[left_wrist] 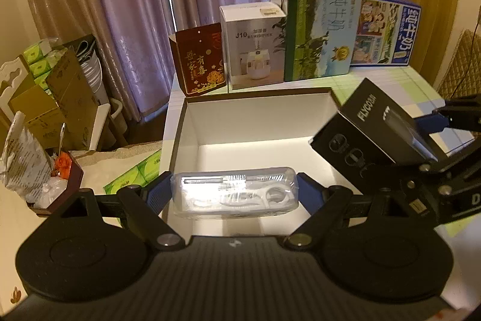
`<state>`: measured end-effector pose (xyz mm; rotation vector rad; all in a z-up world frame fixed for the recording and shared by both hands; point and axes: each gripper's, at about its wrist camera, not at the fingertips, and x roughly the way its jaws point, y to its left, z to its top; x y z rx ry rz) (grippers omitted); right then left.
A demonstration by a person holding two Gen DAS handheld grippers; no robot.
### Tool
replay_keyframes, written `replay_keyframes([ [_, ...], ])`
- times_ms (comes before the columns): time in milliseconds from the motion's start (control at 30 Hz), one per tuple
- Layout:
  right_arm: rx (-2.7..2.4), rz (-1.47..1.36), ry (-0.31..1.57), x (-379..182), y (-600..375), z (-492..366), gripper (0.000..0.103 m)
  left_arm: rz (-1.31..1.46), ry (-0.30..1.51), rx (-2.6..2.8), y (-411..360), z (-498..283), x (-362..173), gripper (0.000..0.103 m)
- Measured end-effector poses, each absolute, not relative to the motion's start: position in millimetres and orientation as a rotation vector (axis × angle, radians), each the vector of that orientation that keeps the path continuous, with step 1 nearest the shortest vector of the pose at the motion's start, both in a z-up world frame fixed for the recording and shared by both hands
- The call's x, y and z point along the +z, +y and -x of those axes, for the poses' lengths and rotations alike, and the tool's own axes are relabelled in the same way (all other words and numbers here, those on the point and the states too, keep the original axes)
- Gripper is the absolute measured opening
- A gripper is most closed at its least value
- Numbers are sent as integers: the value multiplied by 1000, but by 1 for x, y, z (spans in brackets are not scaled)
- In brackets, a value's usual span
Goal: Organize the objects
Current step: 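Carry FLYCO box with right tool while left tool carries clear case to brown box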
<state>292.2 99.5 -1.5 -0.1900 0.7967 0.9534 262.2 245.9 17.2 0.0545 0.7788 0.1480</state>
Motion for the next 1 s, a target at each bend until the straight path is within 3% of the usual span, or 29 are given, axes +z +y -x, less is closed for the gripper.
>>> replay_keyframes([
  [467, 724, 86, 935, -38, 146, -367, 76, -39, 853, 146, 285, -333, -17, 84],
  [1000, 706, 126, 897, -64, 170, -391, 77, -17, 893, 133, 299, -362, -35, 84],
])
